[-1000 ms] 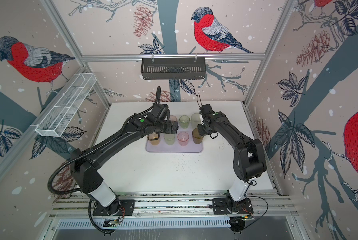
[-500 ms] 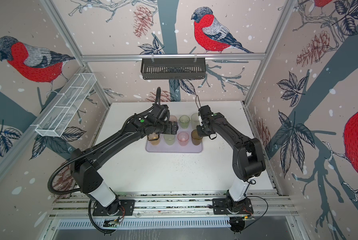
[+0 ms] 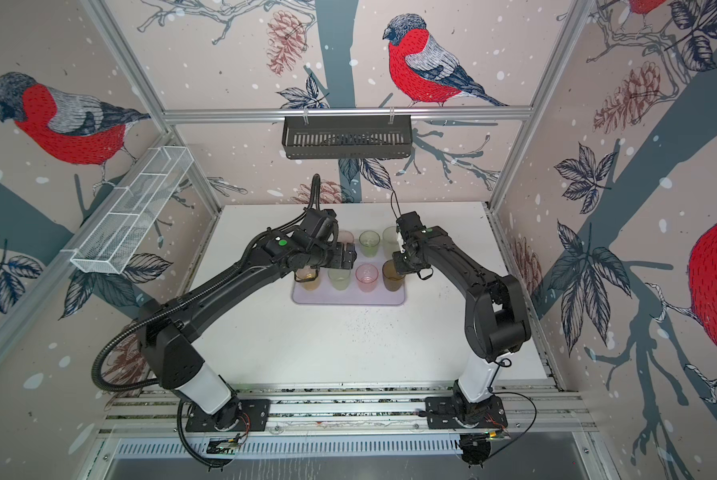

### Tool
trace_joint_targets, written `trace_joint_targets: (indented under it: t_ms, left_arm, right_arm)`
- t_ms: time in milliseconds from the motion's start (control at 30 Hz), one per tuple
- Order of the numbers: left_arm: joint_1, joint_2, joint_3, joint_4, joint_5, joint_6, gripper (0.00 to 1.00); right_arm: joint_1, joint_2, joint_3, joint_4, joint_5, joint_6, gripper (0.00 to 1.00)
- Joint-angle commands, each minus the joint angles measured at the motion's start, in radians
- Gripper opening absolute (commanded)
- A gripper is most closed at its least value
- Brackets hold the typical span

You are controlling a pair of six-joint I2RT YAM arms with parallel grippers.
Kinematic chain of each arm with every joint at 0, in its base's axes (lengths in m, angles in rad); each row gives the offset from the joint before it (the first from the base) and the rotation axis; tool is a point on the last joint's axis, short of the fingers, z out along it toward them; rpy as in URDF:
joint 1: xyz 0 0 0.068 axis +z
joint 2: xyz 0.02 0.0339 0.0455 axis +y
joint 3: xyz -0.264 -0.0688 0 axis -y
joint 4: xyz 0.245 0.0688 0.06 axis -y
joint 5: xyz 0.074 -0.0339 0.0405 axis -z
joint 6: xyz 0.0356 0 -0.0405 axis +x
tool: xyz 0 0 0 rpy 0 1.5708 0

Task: Place the glasses into the tray
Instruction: 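Slide the olive dotted glass with the right gripper onto the tray corner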

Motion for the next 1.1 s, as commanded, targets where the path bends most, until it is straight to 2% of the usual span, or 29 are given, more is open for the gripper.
trace_joint_targets:
  t_ms: [0,1067]
  left_arm:
    - [0.001,-0.012,-0.003,0.02,0.0,0.0,0.98]
    - [0.003,-0.011,-0.003,0.026,-0.003,-0.002,0.98]
  right_arm:
    - [0.004,0.003,-0.005,0.014,0.0,0.018,0.04]
    - [0.008,0.0,-0.017,0.028,0.01,0.024,0.1]
